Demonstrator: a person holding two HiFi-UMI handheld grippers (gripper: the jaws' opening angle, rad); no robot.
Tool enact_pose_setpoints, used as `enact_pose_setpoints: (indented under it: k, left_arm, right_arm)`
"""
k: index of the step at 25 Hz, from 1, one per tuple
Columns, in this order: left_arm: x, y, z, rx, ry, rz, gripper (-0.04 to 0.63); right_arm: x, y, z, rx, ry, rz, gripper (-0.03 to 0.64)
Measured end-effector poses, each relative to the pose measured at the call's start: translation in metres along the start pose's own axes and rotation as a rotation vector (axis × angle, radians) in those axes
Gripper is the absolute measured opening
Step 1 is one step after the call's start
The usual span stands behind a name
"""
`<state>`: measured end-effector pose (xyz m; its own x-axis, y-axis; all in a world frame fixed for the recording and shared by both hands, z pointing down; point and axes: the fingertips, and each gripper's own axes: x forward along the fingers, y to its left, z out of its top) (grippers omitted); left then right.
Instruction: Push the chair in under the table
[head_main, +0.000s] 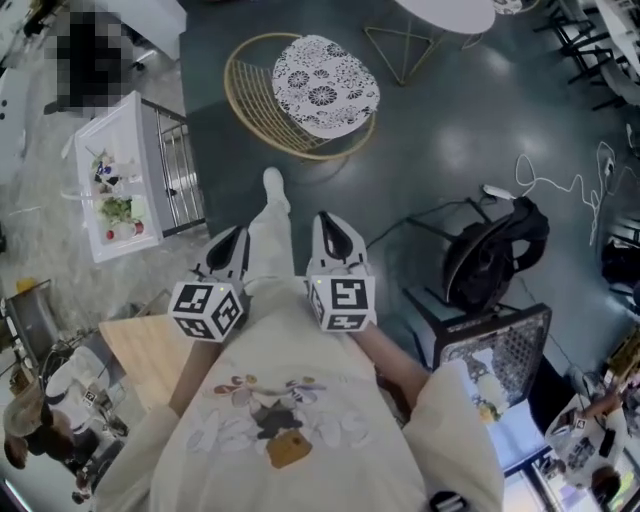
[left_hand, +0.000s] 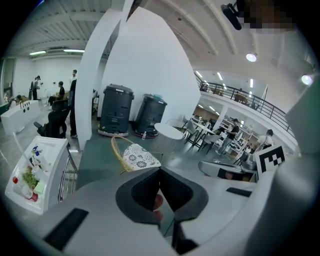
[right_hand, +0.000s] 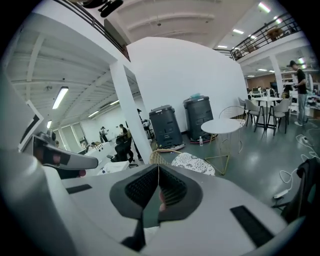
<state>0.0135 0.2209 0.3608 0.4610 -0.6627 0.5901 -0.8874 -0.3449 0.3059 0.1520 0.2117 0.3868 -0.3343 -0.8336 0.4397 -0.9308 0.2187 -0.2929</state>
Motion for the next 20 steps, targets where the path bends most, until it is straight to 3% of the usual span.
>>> enact_pose_setpoints:
  k: [6, 11, 17, 20]
  left_arm:
    - [0.072, 0.048, 0.078, -0.044, -0.034, -0.065, 0.009]
    - [0.117, 0.097, 0.15, -0.058, -0.069, -0.093, 0.011]
    - [0.184, 0.163, 0.163, -0.136, 0.057, -0.13, 0.014]
    - [0.214, 0.192, 0.146, -0.191, 0.151, -0.115, 0.089]
  right_arm:
    - [0.067, -0.03, 0.063, -0.046, -0.024, -0.123, 0.008]
    - [0.132, -0.016, 0.118, -0.097, -0.034, -0.128, 0.008]
    - [0.206, -0.04, 0.126, 0.112, 0.036, -0.234, 0.008]
    - [0.22, -0.048, 0.112, 0.108, 0.114, -0.217, 0.008]
